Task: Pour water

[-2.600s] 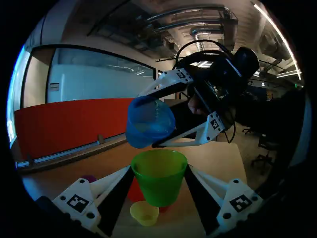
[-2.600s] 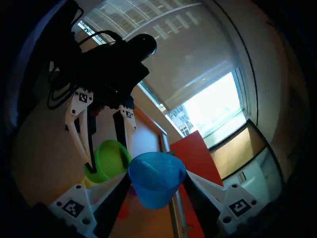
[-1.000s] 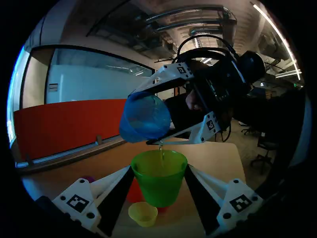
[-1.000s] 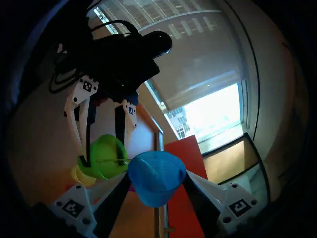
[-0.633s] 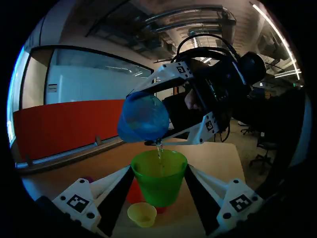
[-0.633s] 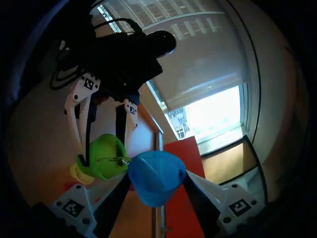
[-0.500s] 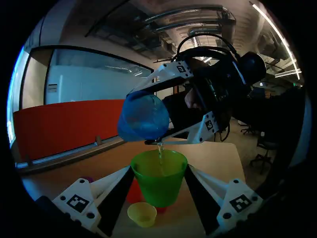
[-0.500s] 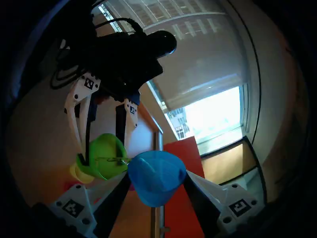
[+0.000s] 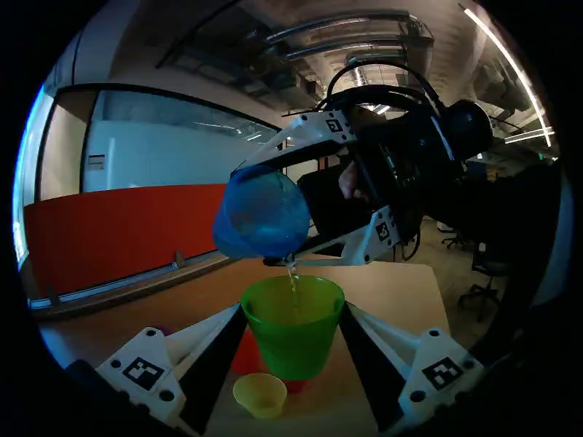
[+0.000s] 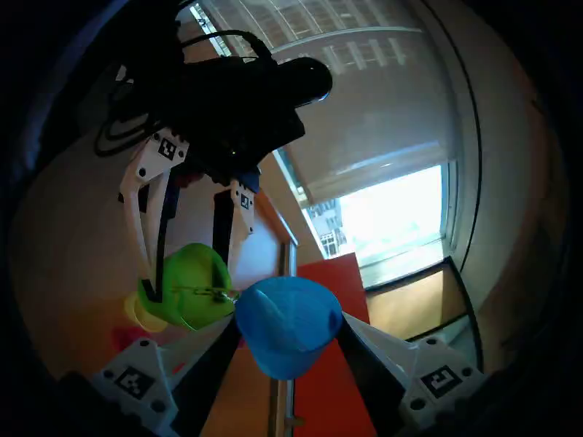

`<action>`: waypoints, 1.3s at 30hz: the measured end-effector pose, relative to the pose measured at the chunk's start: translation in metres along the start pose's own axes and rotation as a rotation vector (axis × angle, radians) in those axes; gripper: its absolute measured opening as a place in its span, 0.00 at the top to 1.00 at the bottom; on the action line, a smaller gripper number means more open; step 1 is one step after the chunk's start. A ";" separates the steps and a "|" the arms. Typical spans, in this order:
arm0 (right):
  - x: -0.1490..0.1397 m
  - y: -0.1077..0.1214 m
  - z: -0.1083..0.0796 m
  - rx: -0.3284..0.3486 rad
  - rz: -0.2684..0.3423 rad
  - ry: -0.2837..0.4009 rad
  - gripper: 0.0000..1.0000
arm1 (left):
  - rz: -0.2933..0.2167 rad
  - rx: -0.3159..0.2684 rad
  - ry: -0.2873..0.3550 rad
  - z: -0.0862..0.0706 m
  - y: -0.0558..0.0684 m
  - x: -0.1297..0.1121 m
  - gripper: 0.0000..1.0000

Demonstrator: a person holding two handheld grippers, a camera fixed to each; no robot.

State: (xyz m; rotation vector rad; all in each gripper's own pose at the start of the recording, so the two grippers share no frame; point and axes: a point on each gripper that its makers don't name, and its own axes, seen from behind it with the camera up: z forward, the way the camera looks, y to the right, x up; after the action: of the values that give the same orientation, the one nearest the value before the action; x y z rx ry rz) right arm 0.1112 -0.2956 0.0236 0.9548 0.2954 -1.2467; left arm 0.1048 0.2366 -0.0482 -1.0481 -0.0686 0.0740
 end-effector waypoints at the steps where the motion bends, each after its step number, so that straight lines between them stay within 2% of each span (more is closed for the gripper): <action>1: 0.000 0.000 0.000 0.001 -0.003 0.000 0.09 | 0.000 0.000 0.000 0.000 0.000 0.000 0.13; 39: -0.003 0.007 0.000 -0.015 -0.119 -0.016 0.09 | 0.009 0.005 0.000 -0.001 -0.001 0.003 0.13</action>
State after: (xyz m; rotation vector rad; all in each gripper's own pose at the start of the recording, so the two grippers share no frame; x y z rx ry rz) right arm 0.1161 -0.2937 0.0286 0.9248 0.3523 -1.3589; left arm 0.1081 0.2357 -0.0474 -1.0431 -0.0634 0.0822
